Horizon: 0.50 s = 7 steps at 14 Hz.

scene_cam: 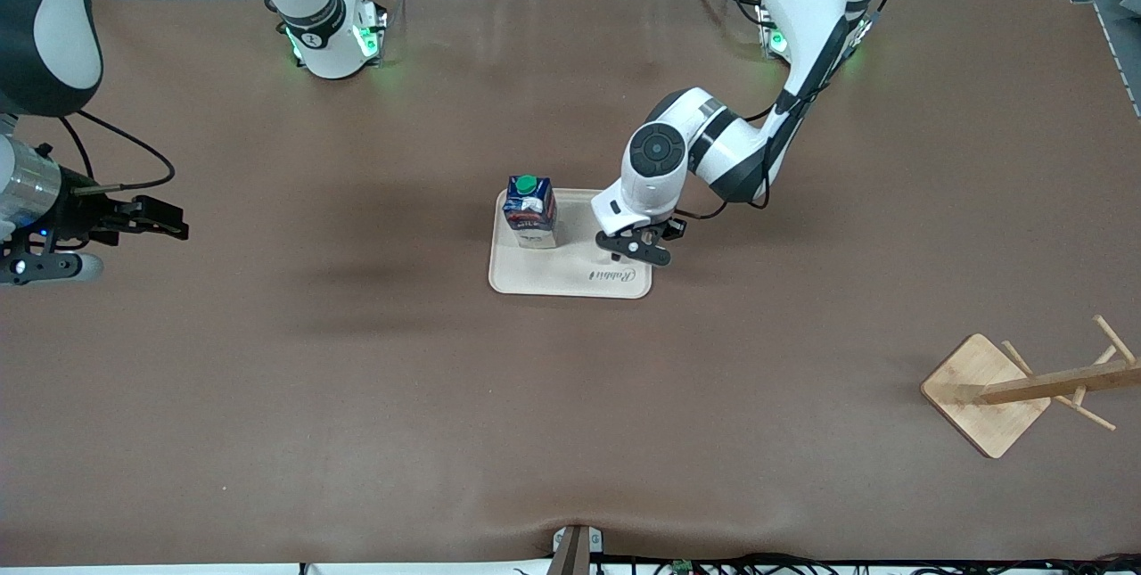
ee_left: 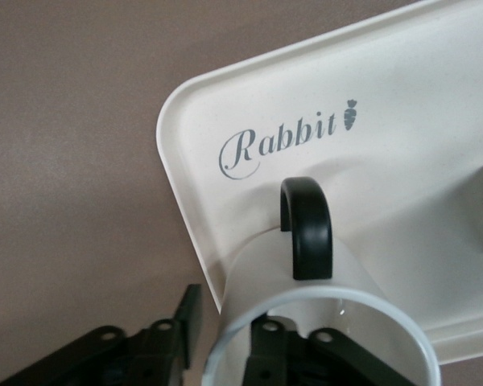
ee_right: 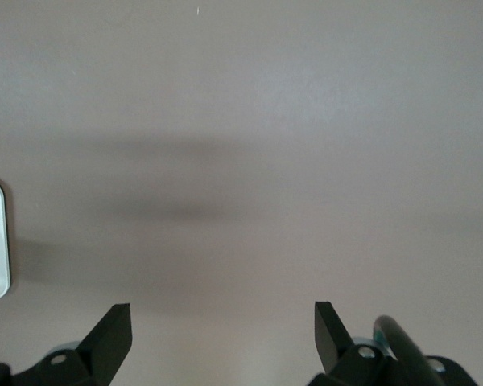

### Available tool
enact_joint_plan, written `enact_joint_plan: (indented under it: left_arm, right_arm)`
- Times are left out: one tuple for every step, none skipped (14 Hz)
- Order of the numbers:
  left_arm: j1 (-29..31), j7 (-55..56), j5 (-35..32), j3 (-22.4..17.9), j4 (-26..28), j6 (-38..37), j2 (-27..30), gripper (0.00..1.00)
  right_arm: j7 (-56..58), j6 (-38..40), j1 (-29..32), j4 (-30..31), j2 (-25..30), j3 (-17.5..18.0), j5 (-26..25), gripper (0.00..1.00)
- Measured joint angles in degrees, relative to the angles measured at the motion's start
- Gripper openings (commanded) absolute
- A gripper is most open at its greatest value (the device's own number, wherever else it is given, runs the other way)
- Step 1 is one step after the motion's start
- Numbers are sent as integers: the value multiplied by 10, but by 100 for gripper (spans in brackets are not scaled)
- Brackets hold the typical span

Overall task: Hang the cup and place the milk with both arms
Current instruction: 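Grasp the white mug rim with the left gripper while the right gripper approaches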

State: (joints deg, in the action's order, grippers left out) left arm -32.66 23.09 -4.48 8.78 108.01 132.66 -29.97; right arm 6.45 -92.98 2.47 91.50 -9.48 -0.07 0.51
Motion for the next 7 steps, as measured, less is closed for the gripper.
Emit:
enact_joint_plan:
  left_arm:
    - [0,-9,0,-1,0,1,0,0]
    - [1,-17,-1,-2,-1,1,0,0]
    - [2,-20,-2,-4,-1,1,0,0]
    - [4,-22,-3,-4,-2,1,0,0]
    - [6,-26,-3,-4,-5,2,0,0]
    - [8,-31,-3,-4,-10,2,0,0]
    - [11,-41,-4,-4,-16,1,1,0]
  right_arm:
    - [0,12,0,-1,-1,0,0,100]
    - [0,24,0,-1,-2,0,0,100]
    - [0,33,-1,-1,-5,0,1,100]
    - [0,41,-2,-1,-9,1,5,100]
    - [0,46,-4,-1,-14,2,16,100]
    - [0,48,-5,-1,-19,2,36,100]
    - [0,49,-5,-1,-25,2,53,100]
